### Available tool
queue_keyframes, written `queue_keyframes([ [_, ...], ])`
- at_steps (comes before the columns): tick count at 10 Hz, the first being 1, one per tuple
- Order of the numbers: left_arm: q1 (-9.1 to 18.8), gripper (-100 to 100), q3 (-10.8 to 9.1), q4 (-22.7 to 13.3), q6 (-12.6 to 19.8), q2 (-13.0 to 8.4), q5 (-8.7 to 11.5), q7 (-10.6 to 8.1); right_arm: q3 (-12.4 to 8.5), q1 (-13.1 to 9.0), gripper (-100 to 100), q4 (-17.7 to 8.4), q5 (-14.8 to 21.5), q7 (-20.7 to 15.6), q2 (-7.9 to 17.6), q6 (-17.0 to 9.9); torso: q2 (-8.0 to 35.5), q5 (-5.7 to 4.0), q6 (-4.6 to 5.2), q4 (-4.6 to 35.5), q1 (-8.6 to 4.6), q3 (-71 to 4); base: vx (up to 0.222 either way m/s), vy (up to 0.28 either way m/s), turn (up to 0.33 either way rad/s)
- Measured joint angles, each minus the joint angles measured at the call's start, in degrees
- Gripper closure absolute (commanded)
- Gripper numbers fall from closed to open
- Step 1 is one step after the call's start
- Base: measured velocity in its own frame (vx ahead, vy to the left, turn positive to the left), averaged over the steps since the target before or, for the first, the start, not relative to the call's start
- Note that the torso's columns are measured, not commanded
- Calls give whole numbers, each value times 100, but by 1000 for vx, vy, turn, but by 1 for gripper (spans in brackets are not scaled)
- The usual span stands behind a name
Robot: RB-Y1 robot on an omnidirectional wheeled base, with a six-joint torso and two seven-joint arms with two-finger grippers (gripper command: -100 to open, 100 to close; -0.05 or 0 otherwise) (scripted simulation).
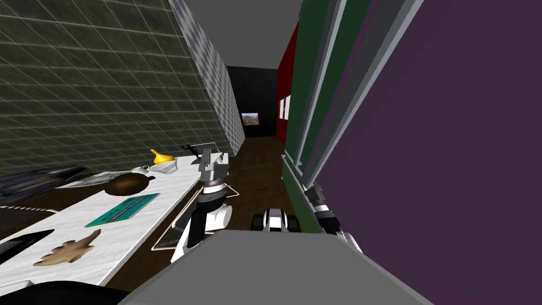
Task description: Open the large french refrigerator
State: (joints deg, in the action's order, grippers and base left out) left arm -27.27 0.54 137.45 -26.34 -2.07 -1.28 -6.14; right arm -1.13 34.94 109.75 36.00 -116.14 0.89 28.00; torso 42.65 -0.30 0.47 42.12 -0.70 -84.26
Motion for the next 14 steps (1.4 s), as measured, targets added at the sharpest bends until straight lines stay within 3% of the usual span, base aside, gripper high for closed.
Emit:
queue_keyframes([
  [1, 0, 0, 0, 0, 0, 0, 0, 0, 145, 40, 100, 57, -50, -147, -26, -90, 1, 3, 2, 3, 1, 0, 6, -15, 30],
  [3, 2, 0, 1, -1, 0, 1, 0, 0, 226, 50, 100, 110, -39, -135, 32, -106, -10, 15, -63, 11, 46, -4, -105, 18, 209],
  [9, 2, 0, 1, -1, 1, 1, 0, 0, 763, 156, 100, 334, 156, 252, 673, -109, -16, 40, -48, 31, 67, -21, -142, 33, 171],
  [14, 2, 0, 1, -1, 1, 1, 0, 0, 1040, 189, 100, 378, 208, 457, 1066, 59, -27, 38, -48, 24, 69, -26, -172, 19, 234],
])
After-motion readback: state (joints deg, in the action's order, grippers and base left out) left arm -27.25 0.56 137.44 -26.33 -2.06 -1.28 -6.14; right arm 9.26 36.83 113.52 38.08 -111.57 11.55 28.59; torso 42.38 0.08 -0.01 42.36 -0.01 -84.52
